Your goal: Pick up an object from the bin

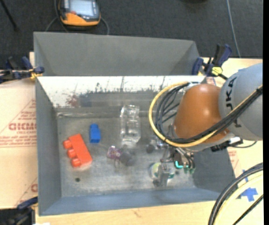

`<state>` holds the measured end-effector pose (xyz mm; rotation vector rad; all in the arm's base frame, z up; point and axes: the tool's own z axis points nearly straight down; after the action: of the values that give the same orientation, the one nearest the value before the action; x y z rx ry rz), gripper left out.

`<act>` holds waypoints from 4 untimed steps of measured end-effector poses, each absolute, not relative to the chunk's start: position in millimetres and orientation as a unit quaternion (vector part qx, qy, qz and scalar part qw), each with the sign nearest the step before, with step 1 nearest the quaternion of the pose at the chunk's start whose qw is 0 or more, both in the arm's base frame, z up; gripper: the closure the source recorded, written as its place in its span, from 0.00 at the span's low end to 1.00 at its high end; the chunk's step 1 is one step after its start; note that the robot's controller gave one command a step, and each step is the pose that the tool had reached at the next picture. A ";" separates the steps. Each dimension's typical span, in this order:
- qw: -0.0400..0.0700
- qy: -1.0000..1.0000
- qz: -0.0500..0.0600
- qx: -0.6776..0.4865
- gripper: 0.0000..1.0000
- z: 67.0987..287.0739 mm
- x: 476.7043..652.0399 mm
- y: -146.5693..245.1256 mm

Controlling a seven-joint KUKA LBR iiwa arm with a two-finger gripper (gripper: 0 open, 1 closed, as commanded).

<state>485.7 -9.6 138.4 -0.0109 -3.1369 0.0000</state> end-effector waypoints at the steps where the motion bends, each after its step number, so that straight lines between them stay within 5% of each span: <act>1: -0.002 -0.989 0.002 0.148 0.00 69.9 494.4 -74.3; 2: -0.003 -0.991 0.000 0.134 0.00 101.8 482.5 -52.0; 3: -0.003 -0.999 0.000 0.032 0.00 100.4 487.8 -60.4; 4: 0.000 -0.998 0.000 -0.060 0.00 69.8 488.1 -56.0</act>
Offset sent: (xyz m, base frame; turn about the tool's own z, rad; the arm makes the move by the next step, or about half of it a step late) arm 0.0079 -0.0618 -0.0684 -0.3076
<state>488.1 -56.0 69.8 -0.1880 -3.1369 -0.0010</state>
